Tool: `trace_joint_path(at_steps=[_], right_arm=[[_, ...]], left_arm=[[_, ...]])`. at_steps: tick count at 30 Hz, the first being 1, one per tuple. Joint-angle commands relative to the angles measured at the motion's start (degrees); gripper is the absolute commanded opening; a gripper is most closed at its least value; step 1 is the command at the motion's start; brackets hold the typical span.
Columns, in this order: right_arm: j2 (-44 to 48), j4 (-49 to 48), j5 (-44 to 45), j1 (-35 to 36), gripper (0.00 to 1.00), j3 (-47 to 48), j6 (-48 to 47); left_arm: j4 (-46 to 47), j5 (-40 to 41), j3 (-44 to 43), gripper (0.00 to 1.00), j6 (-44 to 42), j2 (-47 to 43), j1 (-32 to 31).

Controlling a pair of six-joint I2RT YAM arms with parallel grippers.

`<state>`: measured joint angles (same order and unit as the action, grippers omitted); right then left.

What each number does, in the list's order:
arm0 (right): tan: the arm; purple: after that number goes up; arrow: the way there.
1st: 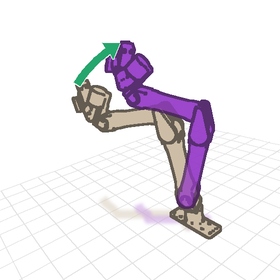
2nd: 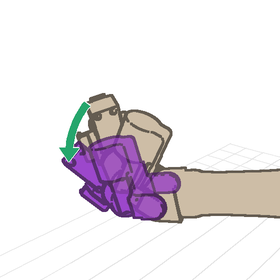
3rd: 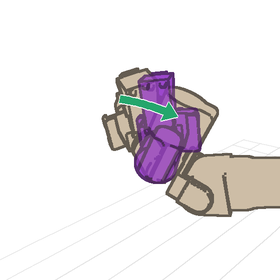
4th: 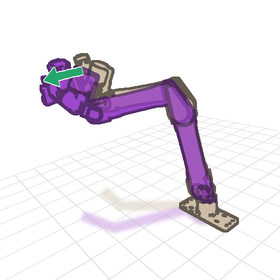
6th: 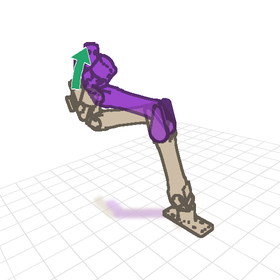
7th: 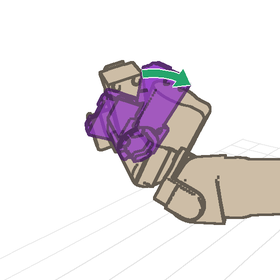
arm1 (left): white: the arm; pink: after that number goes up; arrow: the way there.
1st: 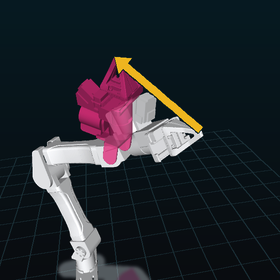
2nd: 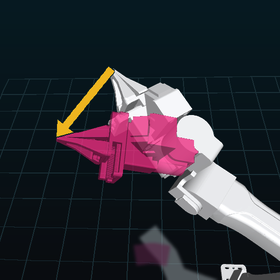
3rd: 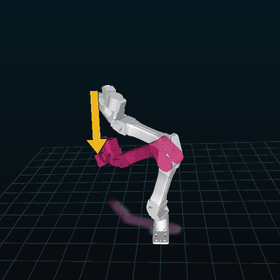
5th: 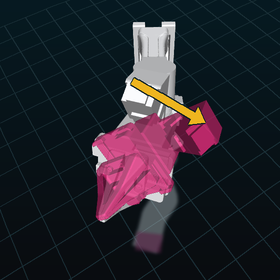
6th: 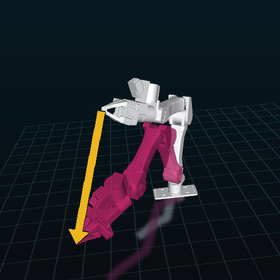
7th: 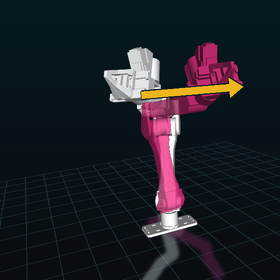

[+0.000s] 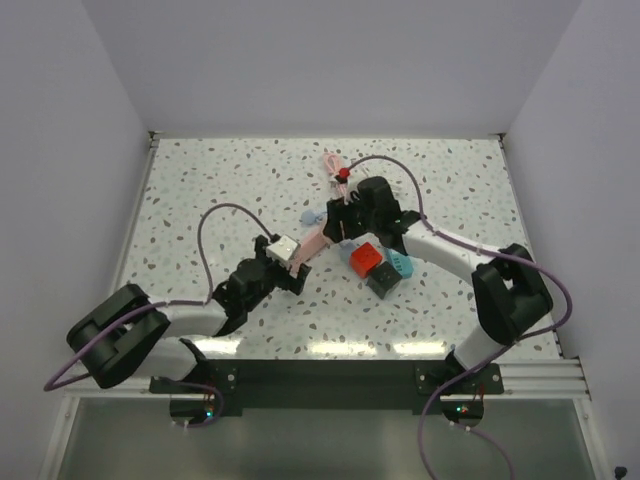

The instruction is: Insert the plug

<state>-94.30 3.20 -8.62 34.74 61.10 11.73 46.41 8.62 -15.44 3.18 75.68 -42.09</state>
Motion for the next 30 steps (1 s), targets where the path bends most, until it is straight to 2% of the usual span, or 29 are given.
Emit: trace_joint_path(at_steps=[1, 4, 5, 8, 12, 19, 27, 30], right_arm=[[6.4, -2.5, -2.0, -3.5, 0.0, -0.3, 1.3], [9.3, -2.9, -4.4, -5.6, 0.0, -1.9, 1.8], [10.4, -2.9, -4.8, -6.3, 0.0, -2.3, 1.9], [12.0, -4.3, -6.0, -7.2, 0.0, -3.4, 1.8], [14.2, -5.0, -7.1, -7.9, 0.0, -4.6, 1.6], [16.9, -5.7, -8.9, -8.5, 0.0, -6.2, 1.8], [18.7, -6.5, -10.0, -8.6, 0.0, -7.0, 2.2], [19.7, -6.4, -9.9, -8.6, 0.0, -7.6, 2.1]], left_arm=[[6.3, 7.3, -2.1, 0.99, -10.0, 4.3, -3.7], [6.8, 13.8, -4.3, 0.98, -14.2, 8.9, -8.2], [7.5, 18.4, -5.3, 0.98, -16.3, 11.2, -9.1], [7.2, 21.8, -7.3, 0.98, -18.3, 14.0, -10.6], [6.5, 24.3, -8.6, 0.95, -19.0, 16.6, -11.6], [0.1, 29.1, -13.8, 0.91, -18.6, 22.1, -13.9], [-6.9, 30.4, -17.7, 0.87, -15.2, 24.0, -14.1], [-11.5, 31.4, -20.4, 0.82, -13.0, 25.6, -14.1]])
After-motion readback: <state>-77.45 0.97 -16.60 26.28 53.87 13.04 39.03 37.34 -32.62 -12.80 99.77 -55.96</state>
